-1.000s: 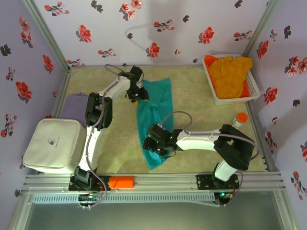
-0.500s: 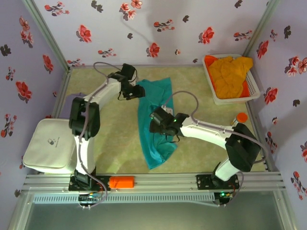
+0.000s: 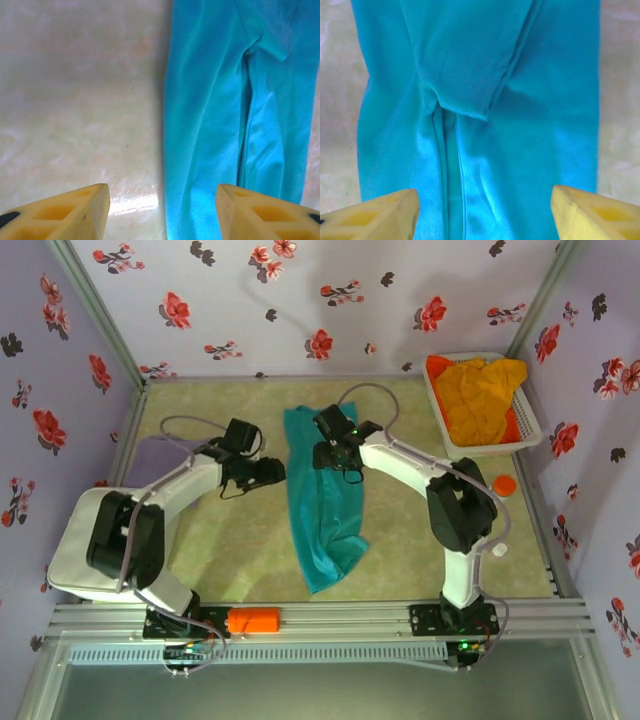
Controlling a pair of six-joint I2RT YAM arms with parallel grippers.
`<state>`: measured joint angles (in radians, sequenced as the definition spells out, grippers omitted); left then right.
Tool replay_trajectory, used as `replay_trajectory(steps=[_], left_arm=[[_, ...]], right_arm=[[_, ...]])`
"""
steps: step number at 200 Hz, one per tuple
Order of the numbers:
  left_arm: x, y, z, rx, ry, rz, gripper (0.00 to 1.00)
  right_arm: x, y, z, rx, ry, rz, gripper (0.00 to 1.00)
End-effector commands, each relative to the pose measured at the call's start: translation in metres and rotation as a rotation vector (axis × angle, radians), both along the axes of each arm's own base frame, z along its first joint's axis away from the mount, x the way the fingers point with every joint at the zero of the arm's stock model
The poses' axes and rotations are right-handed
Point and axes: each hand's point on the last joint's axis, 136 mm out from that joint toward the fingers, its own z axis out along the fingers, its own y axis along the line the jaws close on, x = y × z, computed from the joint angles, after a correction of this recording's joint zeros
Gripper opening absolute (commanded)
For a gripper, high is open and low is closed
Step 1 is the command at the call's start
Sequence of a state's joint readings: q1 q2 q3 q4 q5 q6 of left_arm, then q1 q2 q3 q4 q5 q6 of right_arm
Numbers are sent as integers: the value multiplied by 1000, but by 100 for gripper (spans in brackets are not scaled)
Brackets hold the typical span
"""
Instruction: Fold and stack the t-shirts
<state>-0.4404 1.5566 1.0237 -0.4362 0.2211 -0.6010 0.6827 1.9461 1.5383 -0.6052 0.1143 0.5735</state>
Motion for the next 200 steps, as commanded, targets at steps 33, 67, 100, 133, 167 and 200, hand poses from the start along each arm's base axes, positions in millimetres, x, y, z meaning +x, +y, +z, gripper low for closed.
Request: replay_trajectory(steps=[33, 67, 100, 133, 167, 200], left_arm=[[-37, 6, 11, -64, -50, 35, 59], [-60, 3, 7, -70, -49, 26, 63], [-77, -2, 7, -70, -51, 0, 65], [-85, -9, 4, -75, -38, -18, 67], [-95, -20, -3, -79, -26, -36, 68], [-103, -25, -14, -93, -5, -32, 69]], right_arm=[[27, 24, -12, 112, 63, 97, 70], [46, 36, -22, 179, 61, 118, 70], [60, 45, -35, 192, 70, 141, 70], [75, 44, -54, 225, 128, 97, 71], [91, 36, -69, 210, 142, 70, 70], [112, 15, -83, 164, 162, 10, 71]])
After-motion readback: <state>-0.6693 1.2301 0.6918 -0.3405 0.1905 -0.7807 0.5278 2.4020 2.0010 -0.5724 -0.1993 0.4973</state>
